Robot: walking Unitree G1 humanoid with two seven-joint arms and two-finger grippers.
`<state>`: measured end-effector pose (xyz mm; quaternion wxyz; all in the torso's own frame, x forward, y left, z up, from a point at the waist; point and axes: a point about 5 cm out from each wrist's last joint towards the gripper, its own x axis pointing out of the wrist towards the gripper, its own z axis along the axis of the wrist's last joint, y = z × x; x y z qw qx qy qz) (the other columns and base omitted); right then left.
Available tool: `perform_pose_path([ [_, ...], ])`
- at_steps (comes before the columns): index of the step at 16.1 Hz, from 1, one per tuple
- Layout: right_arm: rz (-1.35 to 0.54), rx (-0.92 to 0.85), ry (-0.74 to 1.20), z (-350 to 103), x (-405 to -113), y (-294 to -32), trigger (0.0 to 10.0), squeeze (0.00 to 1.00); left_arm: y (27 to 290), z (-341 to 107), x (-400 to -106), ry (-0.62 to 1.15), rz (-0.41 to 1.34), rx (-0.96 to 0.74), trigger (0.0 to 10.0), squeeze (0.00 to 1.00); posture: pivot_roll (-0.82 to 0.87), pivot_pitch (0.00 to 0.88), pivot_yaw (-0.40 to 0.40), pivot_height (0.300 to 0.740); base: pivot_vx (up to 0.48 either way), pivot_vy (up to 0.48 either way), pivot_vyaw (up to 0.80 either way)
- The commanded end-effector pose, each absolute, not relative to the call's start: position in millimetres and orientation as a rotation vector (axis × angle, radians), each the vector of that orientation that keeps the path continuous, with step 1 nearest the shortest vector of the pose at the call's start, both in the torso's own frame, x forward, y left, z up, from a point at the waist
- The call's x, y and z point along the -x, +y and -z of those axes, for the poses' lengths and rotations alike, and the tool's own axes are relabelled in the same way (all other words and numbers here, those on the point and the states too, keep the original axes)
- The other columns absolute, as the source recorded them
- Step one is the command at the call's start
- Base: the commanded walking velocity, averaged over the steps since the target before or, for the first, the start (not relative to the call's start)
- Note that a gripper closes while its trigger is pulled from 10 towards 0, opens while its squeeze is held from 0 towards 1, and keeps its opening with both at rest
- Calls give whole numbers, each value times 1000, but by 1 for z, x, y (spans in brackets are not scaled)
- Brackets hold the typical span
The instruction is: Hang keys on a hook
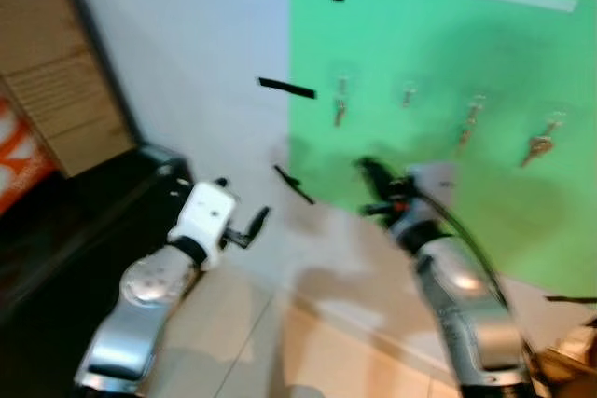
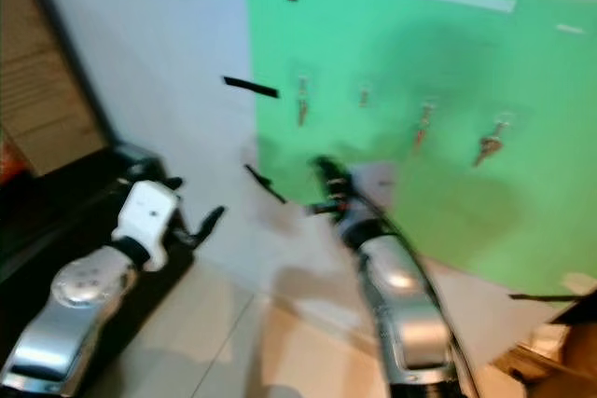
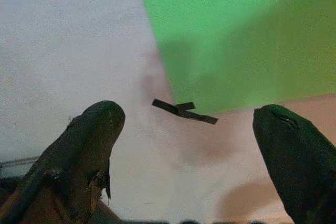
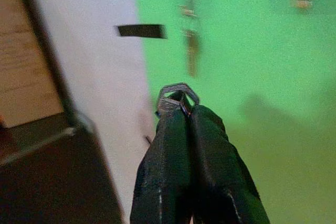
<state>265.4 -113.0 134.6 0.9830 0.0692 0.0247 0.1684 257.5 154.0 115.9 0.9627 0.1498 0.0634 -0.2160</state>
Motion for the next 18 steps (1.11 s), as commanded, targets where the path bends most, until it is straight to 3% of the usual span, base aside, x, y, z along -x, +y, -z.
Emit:
perform_pose_path([
  [1,-305,-125,41,-136,-267,-124,10000,0,147,-119,-259,113,460,-296,10000,118,-42,0,39,740,315,0,0],
  [10,-306,-143,40,-137,-267,-124,10000,0,142,-120,-260,109,499,-300,10000,106,-44,0,42,740,321,0,0],
  [18,-310,-139,23,-143,-267,-125,10000,0,130,-121,-252,104,631,-258,10000,94,-45,0,38,740,0,0,0],
])
